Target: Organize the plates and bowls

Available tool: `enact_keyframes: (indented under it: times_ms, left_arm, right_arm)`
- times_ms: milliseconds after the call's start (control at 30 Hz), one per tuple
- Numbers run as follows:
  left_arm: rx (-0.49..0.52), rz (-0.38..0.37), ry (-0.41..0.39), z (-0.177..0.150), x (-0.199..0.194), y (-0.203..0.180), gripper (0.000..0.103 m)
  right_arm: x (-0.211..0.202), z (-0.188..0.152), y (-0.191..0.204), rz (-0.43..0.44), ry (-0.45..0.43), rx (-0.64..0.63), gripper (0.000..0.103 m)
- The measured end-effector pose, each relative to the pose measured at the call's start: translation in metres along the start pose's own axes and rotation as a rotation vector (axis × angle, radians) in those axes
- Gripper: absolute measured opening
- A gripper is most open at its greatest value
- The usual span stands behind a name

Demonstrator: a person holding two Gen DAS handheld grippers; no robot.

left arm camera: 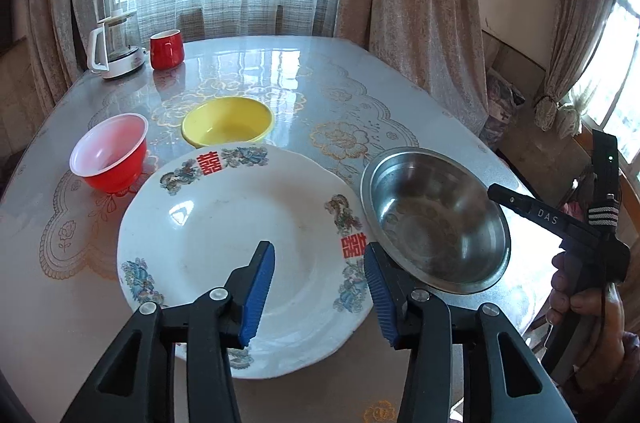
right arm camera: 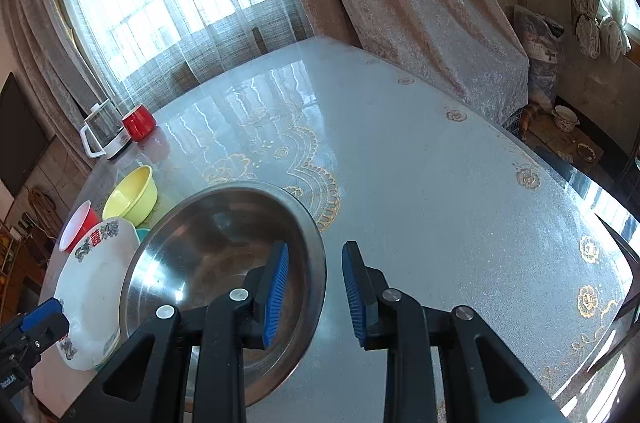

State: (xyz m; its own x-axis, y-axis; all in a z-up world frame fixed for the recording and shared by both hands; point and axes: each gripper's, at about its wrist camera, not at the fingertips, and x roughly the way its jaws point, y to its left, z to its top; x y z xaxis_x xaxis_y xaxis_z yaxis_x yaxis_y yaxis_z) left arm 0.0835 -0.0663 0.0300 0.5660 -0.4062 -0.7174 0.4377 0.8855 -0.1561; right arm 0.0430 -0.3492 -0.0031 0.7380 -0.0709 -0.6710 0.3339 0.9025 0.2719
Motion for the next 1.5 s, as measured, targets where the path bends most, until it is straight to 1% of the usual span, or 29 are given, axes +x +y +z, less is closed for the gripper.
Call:
enact_keyframes:
  times_ms: [133, 300, 433, 567, 700, 833, 900, 1000, 1100, 1200, 1233, 1333, 1400, 1500]
  left_arm:
    - [-0.047, 0.024, 0.001, 0.010, 0.003, 0.023, 0.044]
    - [-0.113, 0.051, 0.029, 0.027, 0.016, 0.057, 0.044]
    - [-0.153, 0.061, 0.032, 0.042, 0.026, 0.083, 0.042]
    - [-0.165, 0.079, 0.028, 0.060, 0.038, 0.101, 0.038]
    - [-0.185, 0.069, 0.022, 0.082, 0.053, 0.117, 0.032]
    - [-0.222, 0.048, 0.039, 0.105, 0.074, 0.134, 0.025]
    - [-0.242, 0.049, 0.054, 0.114, 0.086, 0.142, 0.024]
    - [-0.253, 0.015, 0.086, 0.126, 0.104, 0.150, 0.024]
    - [-0.267, 0.023, 0.121, 0.134, 0.122, 0.156, 0.025]
    - [-0.260, 0.061, 0.157, 0.139, 0.140, 0.159, 0.027]
    - [-0.257, 0.056, 0.169, 0.140, 0.145, 0.159, 0.027]
    - [-0.227, 0.050, 0.194, 0.142, 0.155, 0.155, 0.027]
    - [-0.193, 0.072, 0.209, 0.143, 0.161, 0.151, 0.027]
    - [-0.184, 0.075, 0.207, 0.143, 0.164, 0.151, 0.025]
  right_arm:
    - [-0.001, 0.009, 0.016, 0.023, -0.007, -0.037, 0.028]
    - [0.006, 0.022, 0.052, 0.144, 0.027, -0.097, 0.030]
    - [0.020, 0.028, 0.091, 0.254, 0.082, -0.140, 0.030]
    - [0.044, 0.038, 0.125, 0.348, 0.168, -0.138, 0.031]
    - [0.071, 0.054, 0.155, 0.404, 0.228, -0.105, 0.031]
    - [0.101, 0.066, 0.176, 0.410, 0.265, -0.065, 0.031]
    - [0.117, 0.068, 0.182, 0.416, 0.295, -0.037, 0.031]
    - [0.140, 0.070, 0.188, 0.398, 0.333, -0.011, 0.031]
    - [0.160, 0.069, 0.191, 0.357, 0.361, 0.008, 0.031]
    - [0.172, 0.069, 0.191, 0.353, 0.381, 0.024, 0.031]
    - [0.175, 0.070, 0.192, 0.358, 0.385, 0.023, 0.030]
    - [0.180, 0.069, 0.194, 0.342, 0.399, 0.005, 0.023]
    - [0.181, 0.070, 0.199, 0.325, 0.388, -0.025, 0.016]
    - [0.181, 0.067, 0.200, 0.315, 0.378, -0.043, 0.013]
